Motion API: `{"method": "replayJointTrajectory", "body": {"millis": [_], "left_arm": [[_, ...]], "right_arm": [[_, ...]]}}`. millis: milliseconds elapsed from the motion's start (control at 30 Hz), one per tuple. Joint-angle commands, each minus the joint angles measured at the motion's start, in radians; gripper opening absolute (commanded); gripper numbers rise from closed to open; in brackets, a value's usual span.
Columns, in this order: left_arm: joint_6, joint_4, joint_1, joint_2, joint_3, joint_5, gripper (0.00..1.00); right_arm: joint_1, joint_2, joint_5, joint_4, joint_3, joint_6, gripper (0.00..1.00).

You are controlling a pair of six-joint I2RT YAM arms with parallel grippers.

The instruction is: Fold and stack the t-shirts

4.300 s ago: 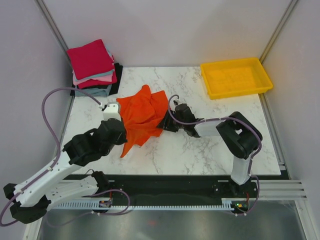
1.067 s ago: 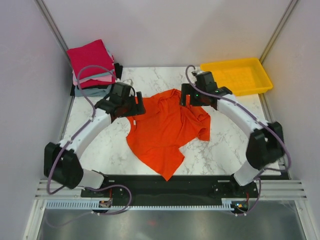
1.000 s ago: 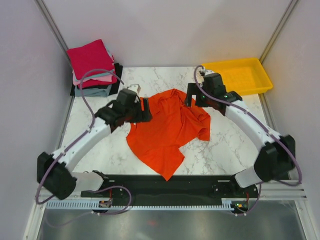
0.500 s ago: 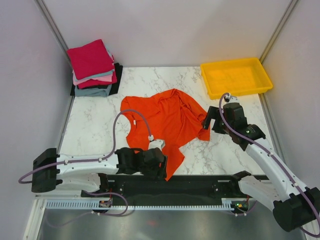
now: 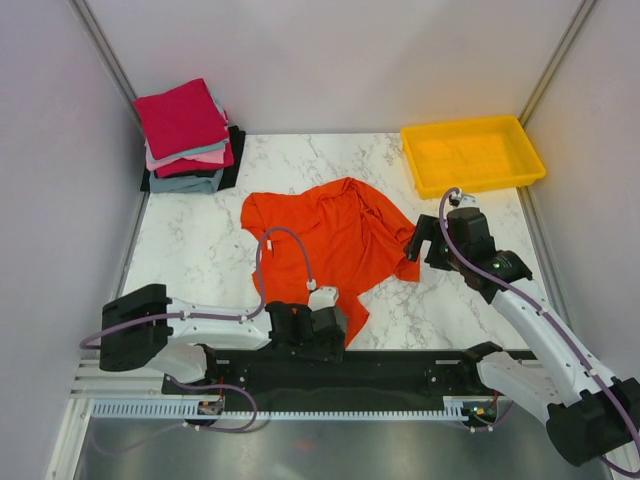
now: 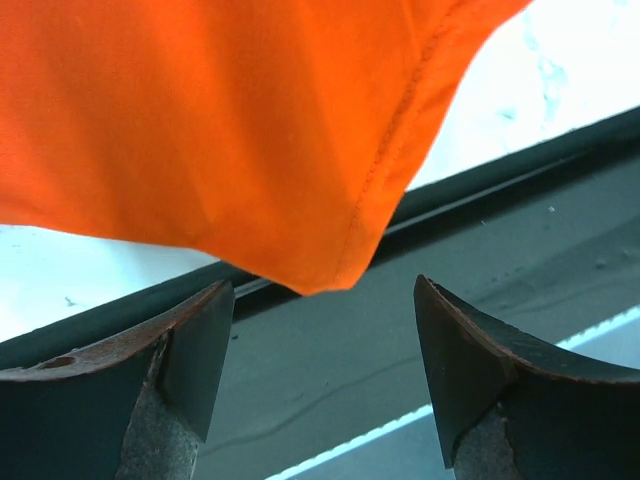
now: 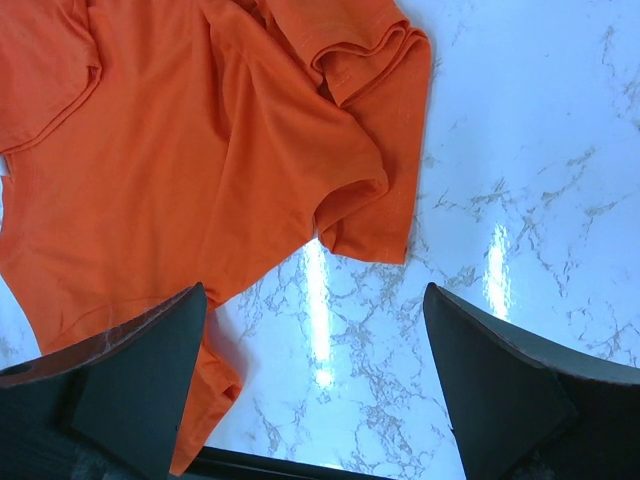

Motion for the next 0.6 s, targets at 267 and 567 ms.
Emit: {"method": "replayJointTrajectory", "body": {"millis": [267,567], "left_arm": [[-0.11,0.189,-0.006,0.066,-0.034,-0.071,0.54],[-0.094,0.174,0.008,-0.045,-0.04,-0.149,0.02]], "right_arm": [[-0.006,-0.011,0.019,-0.001,-0.027,-0.002,0.98],[-0.006,-0.014,0.004,0.013,-0.099,0.05,0.96]]}}
